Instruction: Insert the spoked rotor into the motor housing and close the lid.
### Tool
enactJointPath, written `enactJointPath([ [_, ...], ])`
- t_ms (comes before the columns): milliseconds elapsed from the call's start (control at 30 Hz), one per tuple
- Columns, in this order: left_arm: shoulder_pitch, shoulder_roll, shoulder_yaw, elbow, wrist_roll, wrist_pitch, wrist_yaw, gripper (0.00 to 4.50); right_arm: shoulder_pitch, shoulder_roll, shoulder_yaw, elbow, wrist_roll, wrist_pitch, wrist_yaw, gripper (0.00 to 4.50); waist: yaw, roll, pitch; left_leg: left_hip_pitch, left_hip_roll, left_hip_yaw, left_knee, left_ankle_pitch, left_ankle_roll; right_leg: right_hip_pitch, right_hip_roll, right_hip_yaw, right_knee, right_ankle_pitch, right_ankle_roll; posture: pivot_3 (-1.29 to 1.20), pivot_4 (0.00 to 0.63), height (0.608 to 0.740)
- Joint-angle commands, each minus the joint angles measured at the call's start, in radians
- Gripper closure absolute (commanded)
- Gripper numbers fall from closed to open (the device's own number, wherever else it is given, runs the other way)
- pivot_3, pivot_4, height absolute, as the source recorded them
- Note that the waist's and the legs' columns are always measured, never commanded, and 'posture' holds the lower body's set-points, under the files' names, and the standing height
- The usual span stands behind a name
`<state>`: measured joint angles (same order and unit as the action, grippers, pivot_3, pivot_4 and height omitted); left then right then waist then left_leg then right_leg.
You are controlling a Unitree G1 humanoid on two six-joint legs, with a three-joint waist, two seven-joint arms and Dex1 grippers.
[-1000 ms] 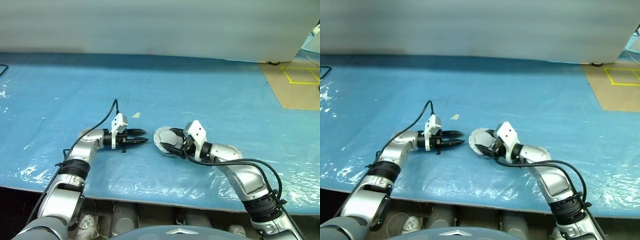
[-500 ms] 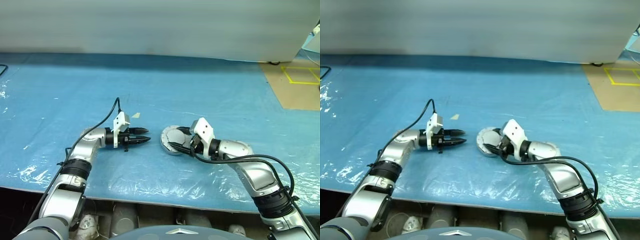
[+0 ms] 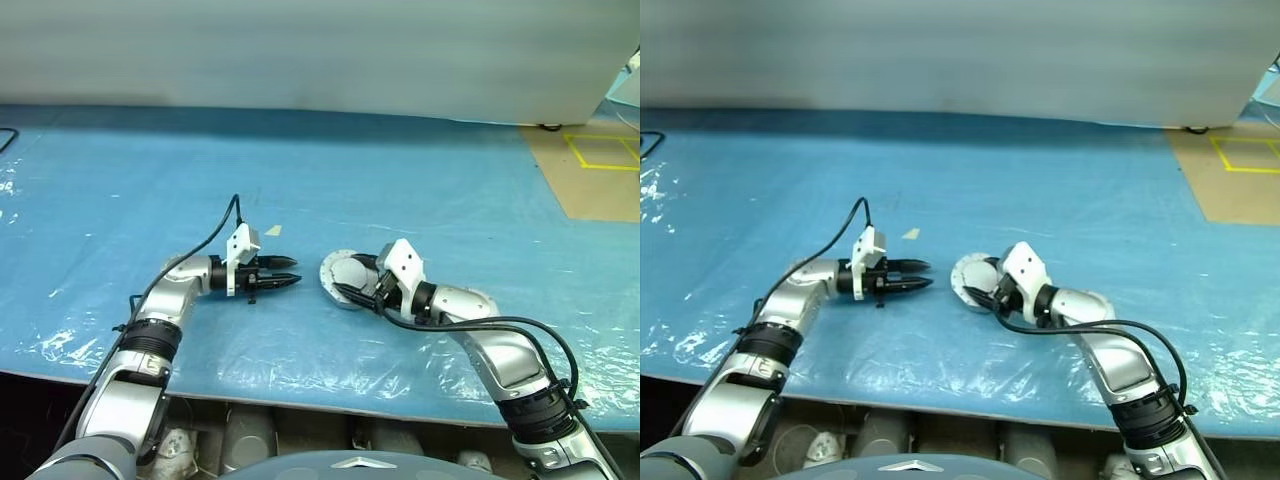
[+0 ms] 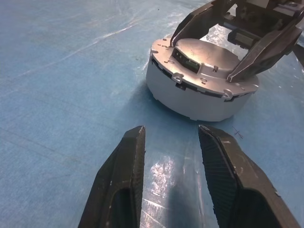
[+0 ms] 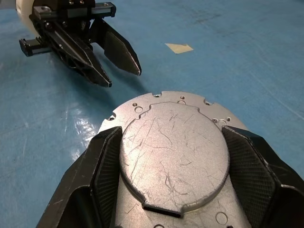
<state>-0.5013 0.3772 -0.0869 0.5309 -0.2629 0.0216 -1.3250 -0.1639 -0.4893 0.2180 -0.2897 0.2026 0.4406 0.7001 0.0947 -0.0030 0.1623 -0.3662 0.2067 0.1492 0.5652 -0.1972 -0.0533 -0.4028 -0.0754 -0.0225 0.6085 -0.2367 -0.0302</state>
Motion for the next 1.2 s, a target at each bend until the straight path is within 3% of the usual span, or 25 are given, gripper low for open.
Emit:
enactJointPath([
  [33,0.001,-0.010,0.018,-0.066,-0.050,0.008,-0.017,2.65,-0.015,-0.027,-0.001,-0.017,-0.015,0.018,0.012,1.54,0.001,0.000,0.000,0.000,0.000,0.000,0.000,0.000,0.000,0.000,0.000,0.000,0.000,0.000,0.000,0.00,0.150,0.740],
  [367,0.033,-0.008,0.011,-0.100,-0.068,-0.028,-0.043,2.65,-0.024,-0.040,0.022,0.000,-0.051,0.021,0.010,1.54,-0.002,0.000,0.000,0.000,0.000,0.000,0.000,0.000,0.000,0.000,0.000,0.000,0.000,0.000,0.000,0.00,0.150,0.740],
  [700,0.065,-0.017,-0.009,-0.059,-0.042,-0.097,-0.065,2.65,-0.024,-0.059,-0.006,-0.044,0.021,0.076,0.069,1.54,-0.001,0.000,0.000,0.000,0.000,0.000,0.001,0.000,0.000,0.000,0.000,0.000,0.000,0.000,0.000,0.00,0.150,0.740],
  [1200,0.075,-0.049,-0.018,-0.056,-0.038,-0.148,-0.029,2.65,-0.005,-0.058,0.026,0.049,-0.089,-0.016,0.010,1.54,-0.001,0.000,0.000,0.002,0.000,0.000,0.002,0.000,0.000,0.002,0.000,0.001,0.001,0.000,0.000,0.00,0.150,0.740],
])
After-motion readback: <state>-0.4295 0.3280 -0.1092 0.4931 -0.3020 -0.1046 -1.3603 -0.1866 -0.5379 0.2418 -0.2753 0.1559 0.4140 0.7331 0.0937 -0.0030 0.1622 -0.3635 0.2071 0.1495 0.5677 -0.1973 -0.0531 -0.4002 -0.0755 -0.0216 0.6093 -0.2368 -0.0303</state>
